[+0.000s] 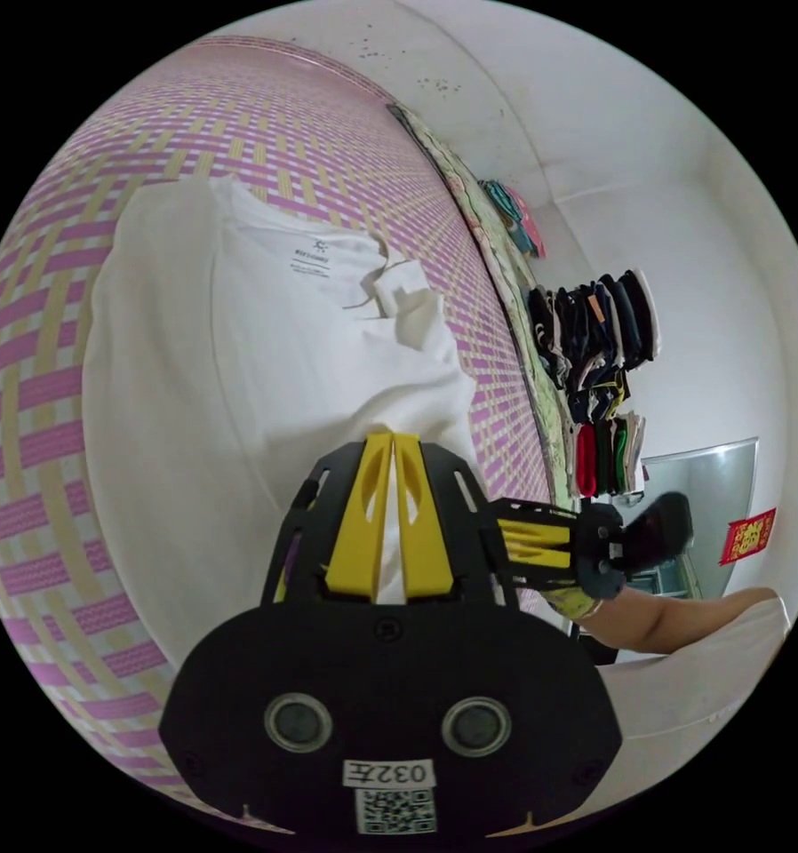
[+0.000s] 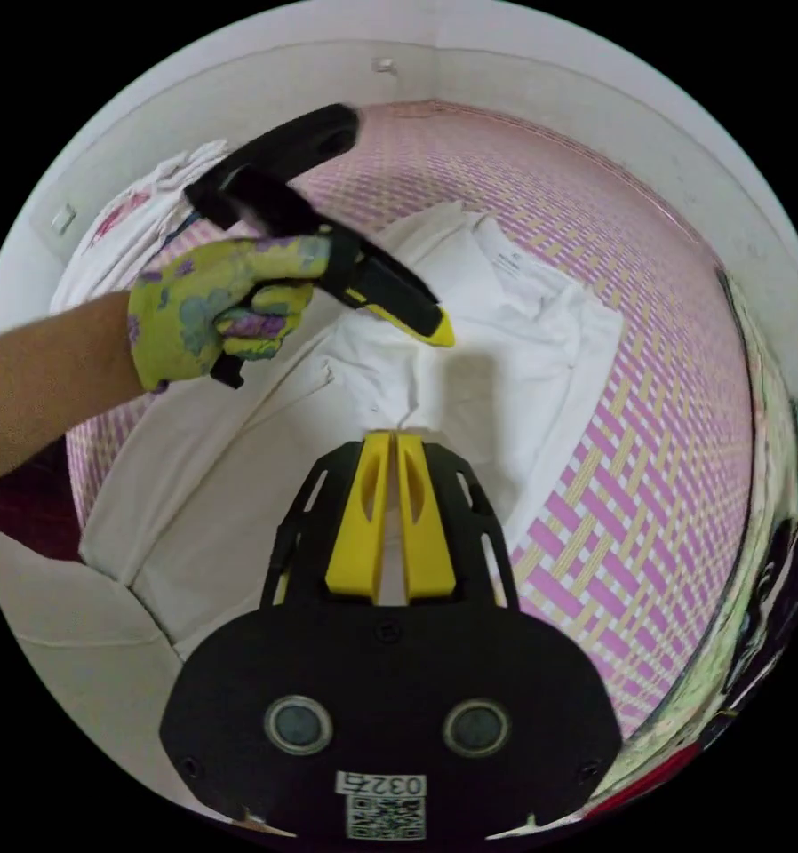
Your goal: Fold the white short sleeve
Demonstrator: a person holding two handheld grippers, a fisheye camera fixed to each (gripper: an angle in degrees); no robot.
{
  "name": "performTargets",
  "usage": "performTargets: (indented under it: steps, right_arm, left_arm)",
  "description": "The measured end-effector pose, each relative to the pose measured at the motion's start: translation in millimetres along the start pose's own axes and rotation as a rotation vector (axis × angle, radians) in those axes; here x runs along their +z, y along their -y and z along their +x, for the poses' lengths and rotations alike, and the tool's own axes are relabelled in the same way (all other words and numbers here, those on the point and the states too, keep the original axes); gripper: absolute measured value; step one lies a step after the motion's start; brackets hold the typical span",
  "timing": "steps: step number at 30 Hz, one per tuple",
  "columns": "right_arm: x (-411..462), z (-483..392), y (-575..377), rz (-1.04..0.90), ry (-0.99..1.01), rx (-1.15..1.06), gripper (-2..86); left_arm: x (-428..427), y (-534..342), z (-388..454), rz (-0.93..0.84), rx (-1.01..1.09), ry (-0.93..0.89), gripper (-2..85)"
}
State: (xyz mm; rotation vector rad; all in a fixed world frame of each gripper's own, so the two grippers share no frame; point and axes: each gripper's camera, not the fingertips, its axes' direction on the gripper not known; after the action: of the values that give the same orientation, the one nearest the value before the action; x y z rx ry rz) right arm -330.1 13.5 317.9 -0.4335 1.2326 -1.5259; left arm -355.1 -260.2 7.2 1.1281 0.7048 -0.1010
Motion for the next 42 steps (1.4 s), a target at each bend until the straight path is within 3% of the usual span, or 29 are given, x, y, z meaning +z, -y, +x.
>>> performTargets:
  steps: [3, 6, 8, 10, 15, 19, 24, 29, 37, 42]
  right_arm:
    - [-7.5, 57.6, -33.7, 0.124, 0.247, 0.224, -0.5]
    - [-8.8, 126.5, -98.9, 0.351, 0.565, 0.512, -0.9]
    - [1.7, 171.9, -166.9, 0.6, 0.811, 0.713, -1.0]
    - [15.6, 194.3, -214.3, 0.722, 0.911, 0.844, -1.0]
    - [41.8, 217.4, -295.5, 0.86, 0.991, 0.984, -1.0]
    - [72.5, 226.4, -342.0, 0.967, 1.095, 1.105, -1.0]
    - [85.8, 234.2, -358.6, 0.985, 1.137, 1.091, -1.0]
    - [93.3, 242.9, -373.9, 1.035, 1.184, 1.086, -1.0]
    - [94.5, 248.2, -382.7, 1.042, 1.202, 1.061, -1.0]
    - [96.2, 250.1, -383.2, 1.053, 1.209, 1.062, -1.0]
  left_arm:
    - [-4.9, 1.6, -2.6, -0.002, -0.006, 0.0, -0.9]
    - [-10.5, 3.4, -5.3, -0.001, -0.015, -0.007, -0.9]
    - [-14.8, 5.9, -9.3, 0.005, -0.029, -0.022, -0.9]
    - [-16.7, 8.5, -11.1, 0.001, -0.031, -0.03, -0.9]
    - [-23.5, 15.6, -4.4, 0.003, 0.001, -0.037, -0.8]
    - [-18.3, 23.4, 11.0, -0.048, 0.059, -0.189, -0.6]
    - [14.3, 22.9, 35.7, -0.196, 0.065, -0.28, 3.8]
    - [49.7, 19.3, 37.2, -0.251, -0.065, -0.356, 9.8]
    - [44.8, 5.6, -7.9, -0.017, -0.388, -0.528, 11.6]
    - [28.7, -1.6, -21.3, 0.084, -0.434, -0.586, 11.2]
